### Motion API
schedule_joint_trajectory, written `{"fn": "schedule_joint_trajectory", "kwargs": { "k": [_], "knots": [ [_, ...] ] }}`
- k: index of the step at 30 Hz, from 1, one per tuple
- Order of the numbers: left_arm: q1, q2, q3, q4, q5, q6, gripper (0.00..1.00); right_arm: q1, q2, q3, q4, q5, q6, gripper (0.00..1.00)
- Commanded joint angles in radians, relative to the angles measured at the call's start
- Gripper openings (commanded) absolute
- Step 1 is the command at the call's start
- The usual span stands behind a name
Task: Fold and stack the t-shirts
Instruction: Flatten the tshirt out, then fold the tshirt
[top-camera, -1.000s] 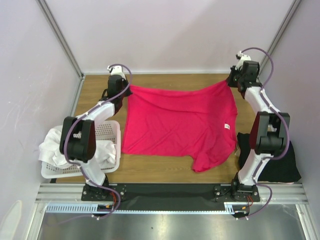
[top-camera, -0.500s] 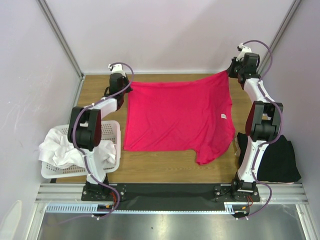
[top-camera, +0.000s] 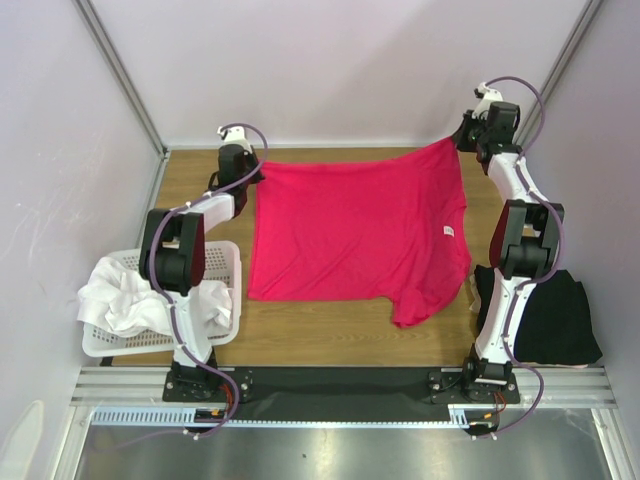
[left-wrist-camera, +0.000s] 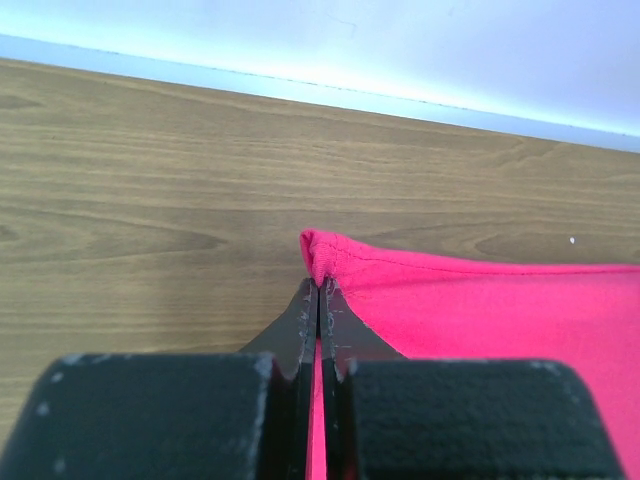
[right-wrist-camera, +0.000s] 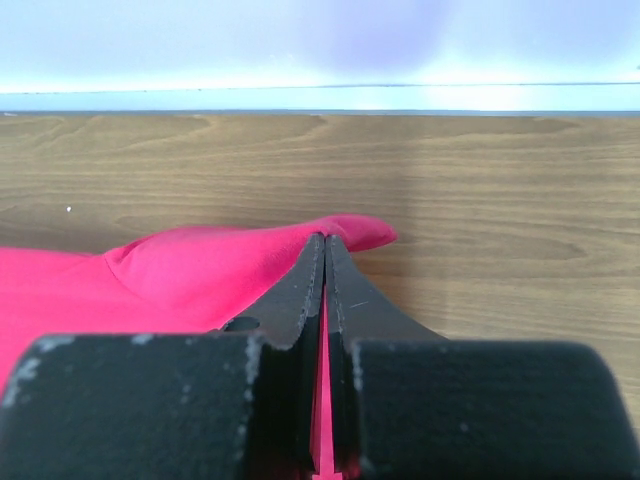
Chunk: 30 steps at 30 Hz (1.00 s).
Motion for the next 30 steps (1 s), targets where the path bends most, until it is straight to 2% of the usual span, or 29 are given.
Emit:
{"fn": "schedule_joint_trajectory", "kwargs": {
  "k": [1, 11, 20, 25, 30],
  "knots": [
    [0.017, 0.003, 0.034, 0.071, 0.043, 0.046, 0.0, -0.006, 0.006, 0.052, -0.001, -0.02, -0.024, 0.0],
    [0.053, -0.04, -0.015, 0.111, 0.17, 0.101, 0.0, -0.011, -0.068, -0.02, -0.064, -0.037, -0.041, 0.0],
    [0.068, -0.101, -0.095, 0.128, 0.334, 0.312, 0.0, -0.018, -0.159, -0.157, -0.052, -0.02, -0.041, 0.0],
    [0.07, -0.163, -0.231, 0.247, 0.318, 0.329, 0.0, -0.023, -0.215, -0.223, -0.059, -0.008, -0.042, 0.0],
    [0.079, -0.204, -0.264, 0.208, 0.305, 0.328, 0.0, -0.028, -0.267, -0.273, -0.075, 0.003, -0.041, 0.0]
  ]
}}
